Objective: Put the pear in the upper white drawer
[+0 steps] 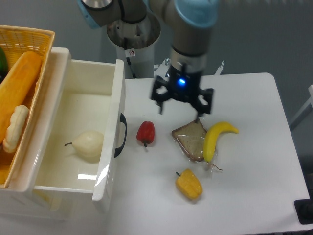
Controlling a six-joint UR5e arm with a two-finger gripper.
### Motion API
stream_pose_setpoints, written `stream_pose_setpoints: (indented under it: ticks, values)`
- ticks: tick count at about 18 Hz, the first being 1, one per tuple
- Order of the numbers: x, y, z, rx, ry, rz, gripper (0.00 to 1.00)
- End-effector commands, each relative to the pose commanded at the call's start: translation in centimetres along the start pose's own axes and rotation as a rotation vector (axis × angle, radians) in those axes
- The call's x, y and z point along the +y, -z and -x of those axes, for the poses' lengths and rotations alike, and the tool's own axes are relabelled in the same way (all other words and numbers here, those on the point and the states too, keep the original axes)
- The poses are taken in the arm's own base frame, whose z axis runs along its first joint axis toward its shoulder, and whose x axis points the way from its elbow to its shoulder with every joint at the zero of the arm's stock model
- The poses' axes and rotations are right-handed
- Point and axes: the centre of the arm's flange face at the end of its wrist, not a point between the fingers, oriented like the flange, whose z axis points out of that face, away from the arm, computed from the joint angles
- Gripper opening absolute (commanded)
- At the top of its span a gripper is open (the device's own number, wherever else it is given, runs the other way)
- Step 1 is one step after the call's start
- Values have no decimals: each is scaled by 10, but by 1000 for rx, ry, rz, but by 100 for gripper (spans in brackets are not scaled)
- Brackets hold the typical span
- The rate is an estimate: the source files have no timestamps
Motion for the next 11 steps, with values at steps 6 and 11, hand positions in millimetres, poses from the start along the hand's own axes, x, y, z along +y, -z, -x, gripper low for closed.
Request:
stream_pose_setpoints:
  ticks: [6, 11]
  values:
    - [3, -50, 68, 5, -8, 41, 100]
    - [12, -87, 93, 2, -157, 90, 100]
